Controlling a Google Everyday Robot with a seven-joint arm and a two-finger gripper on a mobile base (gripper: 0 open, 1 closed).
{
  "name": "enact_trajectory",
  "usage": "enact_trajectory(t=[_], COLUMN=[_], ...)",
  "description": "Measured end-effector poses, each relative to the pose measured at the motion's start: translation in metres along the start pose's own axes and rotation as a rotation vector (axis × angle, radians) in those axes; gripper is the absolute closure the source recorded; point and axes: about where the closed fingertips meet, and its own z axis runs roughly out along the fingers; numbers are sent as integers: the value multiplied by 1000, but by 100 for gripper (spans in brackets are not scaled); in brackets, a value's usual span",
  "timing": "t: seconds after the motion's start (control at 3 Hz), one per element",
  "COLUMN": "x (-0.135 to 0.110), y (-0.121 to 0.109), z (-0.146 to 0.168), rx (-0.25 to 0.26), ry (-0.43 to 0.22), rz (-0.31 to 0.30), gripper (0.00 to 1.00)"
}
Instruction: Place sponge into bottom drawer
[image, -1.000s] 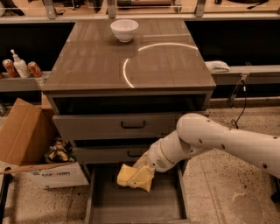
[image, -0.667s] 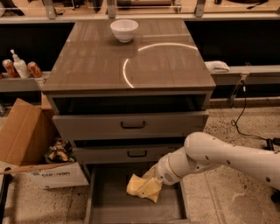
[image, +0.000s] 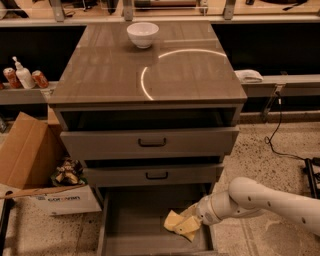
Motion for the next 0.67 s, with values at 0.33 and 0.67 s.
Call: enact_trajectory(t=[0.33,0.67], x=[2,6], y=[-8,-30], z=[4,11], rx=[7,23], ry=[-2,-22], rz=[4,-7], gripper=[100,100])
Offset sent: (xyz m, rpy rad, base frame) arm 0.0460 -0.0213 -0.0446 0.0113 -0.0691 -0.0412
